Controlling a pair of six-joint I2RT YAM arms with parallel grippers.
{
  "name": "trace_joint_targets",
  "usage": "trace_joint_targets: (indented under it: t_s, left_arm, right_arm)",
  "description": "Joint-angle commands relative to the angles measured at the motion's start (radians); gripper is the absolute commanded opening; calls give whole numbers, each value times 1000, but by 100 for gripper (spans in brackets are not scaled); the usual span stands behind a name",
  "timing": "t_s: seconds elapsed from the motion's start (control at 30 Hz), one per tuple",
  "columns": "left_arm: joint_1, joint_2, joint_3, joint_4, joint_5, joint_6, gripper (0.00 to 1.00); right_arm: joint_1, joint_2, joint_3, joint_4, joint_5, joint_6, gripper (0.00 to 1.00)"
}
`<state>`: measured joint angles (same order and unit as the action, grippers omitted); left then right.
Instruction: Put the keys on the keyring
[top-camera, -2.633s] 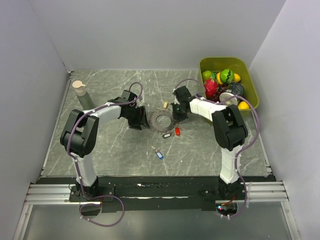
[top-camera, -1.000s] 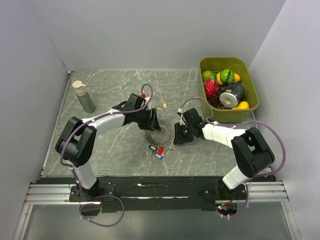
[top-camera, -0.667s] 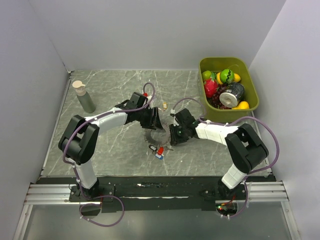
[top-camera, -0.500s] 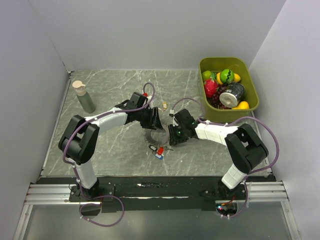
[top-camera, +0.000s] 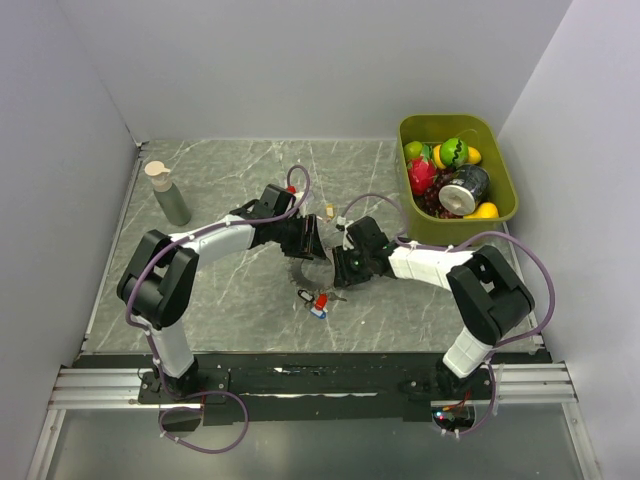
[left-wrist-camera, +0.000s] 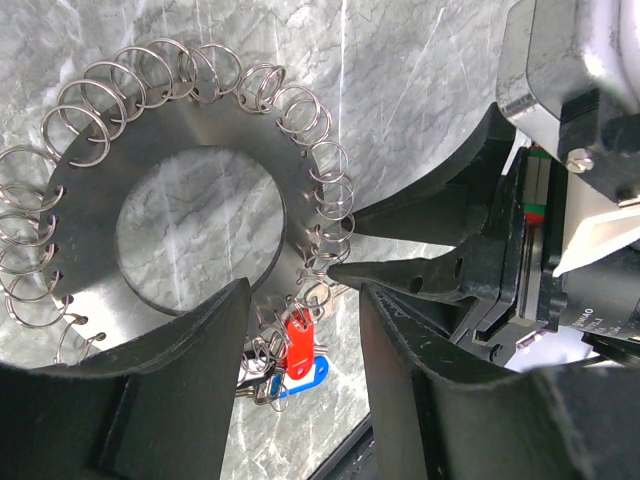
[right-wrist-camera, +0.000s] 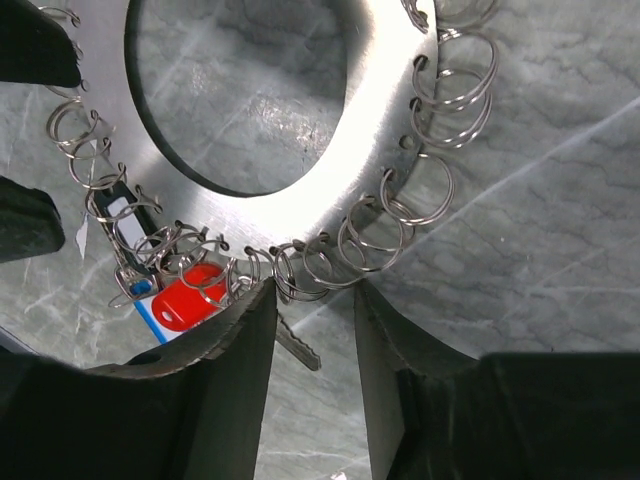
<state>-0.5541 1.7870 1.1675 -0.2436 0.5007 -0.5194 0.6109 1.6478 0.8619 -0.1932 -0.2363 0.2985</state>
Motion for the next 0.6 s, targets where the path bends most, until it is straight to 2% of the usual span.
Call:
trace_joint_targets:
  t_s: [0.0,0.23,0.4,0.57]
  left_arm:
    - [-4,-14,24,32,19,-13,53]
    - [-4,-15,12,38,16,-8,53]
    - [-4,-14,6,32,16,-1,53]
    - [-4,-14,3,33,18,4,53]
  right_arm:
    - [7,15,12,54,3,7,42]
    - [-3,-9,5,95,-32,54,42]
    - [-65,-40,-92,254,-162,143,42]
    - [-118,-105,-185,370,-224,185,43]
